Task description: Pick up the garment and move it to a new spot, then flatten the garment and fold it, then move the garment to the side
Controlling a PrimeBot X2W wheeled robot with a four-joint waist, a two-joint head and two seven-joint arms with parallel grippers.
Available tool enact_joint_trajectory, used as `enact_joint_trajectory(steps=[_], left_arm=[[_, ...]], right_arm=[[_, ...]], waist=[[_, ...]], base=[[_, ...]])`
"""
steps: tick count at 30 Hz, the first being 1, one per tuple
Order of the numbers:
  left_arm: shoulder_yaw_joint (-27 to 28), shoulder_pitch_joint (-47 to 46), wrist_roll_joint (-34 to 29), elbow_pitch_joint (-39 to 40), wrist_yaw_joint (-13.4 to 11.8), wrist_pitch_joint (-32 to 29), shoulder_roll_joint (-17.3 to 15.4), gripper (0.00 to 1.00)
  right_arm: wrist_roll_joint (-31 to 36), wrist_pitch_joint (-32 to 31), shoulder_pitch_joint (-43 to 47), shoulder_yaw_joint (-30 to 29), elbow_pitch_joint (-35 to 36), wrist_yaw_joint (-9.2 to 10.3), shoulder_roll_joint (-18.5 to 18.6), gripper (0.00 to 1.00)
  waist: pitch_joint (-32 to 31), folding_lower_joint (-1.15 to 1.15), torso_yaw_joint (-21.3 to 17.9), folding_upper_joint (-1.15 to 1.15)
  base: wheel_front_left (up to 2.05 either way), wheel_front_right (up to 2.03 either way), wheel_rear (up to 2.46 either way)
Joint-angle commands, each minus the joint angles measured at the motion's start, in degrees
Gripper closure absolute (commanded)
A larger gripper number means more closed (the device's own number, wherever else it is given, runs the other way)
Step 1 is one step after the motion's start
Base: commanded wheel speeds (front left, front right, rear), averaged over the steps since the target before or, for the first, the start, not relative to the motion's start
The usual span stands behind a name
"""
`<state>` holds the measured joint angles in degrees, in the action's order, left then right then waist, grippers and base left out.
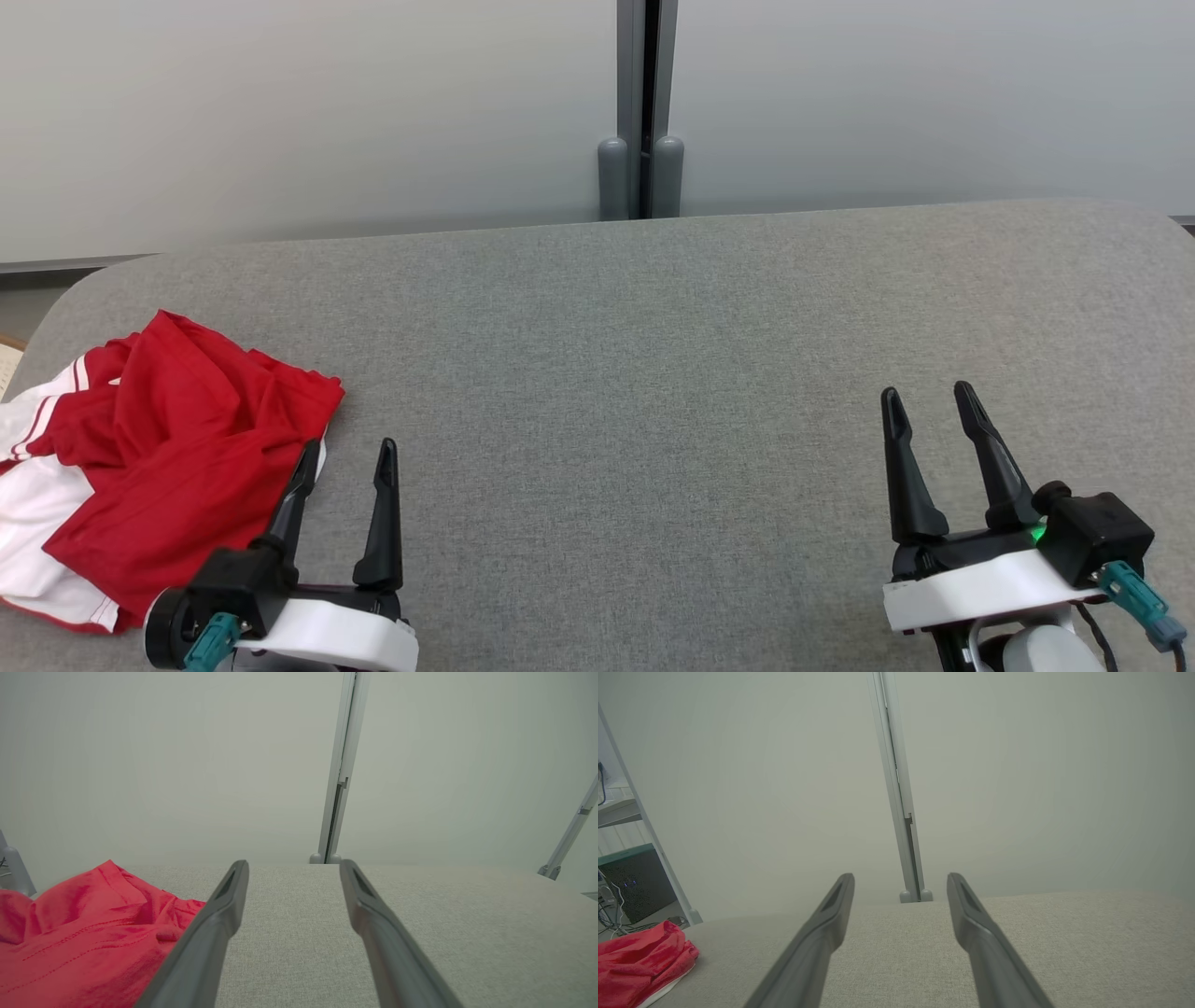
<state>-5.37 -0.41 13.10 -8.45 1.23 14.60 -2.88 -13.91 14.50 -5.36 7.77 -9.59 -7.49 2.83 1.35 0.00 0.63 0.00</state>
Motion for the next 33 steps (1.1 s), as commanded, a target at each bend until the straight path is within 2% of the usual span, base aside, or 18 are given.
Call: enact_joint_trajectory(steps=[1, 6, 14, 25, 33], left_arm=[[0.1, -0.2, -1.2, -0.2, 0.3, 0.4, -0.1, 0.00], [-0.8, -0.6, -1.0, -0.4, -0.2, 0.6, -0.1, 0.00], [-0.8, -1.2, -0.3, -1.0, -0.8, 0.6, -0.1, 0.00], [1.1, -0.4, -0.6, -1.5, -0.1, 0.6, -0.1, 0.00], [1.6, 0.4, -1.2, -1.1, 0.1, 0.6, -0.1, 0.00]], right_arm=[[1.2, 0.6, -0.5, 0.1, -0.1, 0.00, 0.1, 0.00], [2.2, 0.8, -0.5, 0.4, -0.5, 0.00, 0.1, 0.00], [2.3, 0.8, -0.2, 0.7, -0.7, 0.00, 0.1, 0.00], [1.2, 0.8, 0.2, 2.8, -1.6, 0.00, 0.1, 0.00], [0.4, 0.8, 0.3, 4.4, -2.2, 0.00, 0.1, 0.00]], waist=[[0.0, 0.00, 0.1, 0.00], [0.2, 0.00, 1.4, 0.00], [0.6, 0.00, 7.3, 0.00], [-0.2, 0.00, 20.3, 0.00], [-1.0, 0.00, 27.6, 0.00]], base=[[0.00, 0.00, 0.00], [0.00, 0.00, 0.00], [0.00, 0.00, 0.00], [0.00, 0.00, 0.00], [0.00, 0.00, 0.00]])
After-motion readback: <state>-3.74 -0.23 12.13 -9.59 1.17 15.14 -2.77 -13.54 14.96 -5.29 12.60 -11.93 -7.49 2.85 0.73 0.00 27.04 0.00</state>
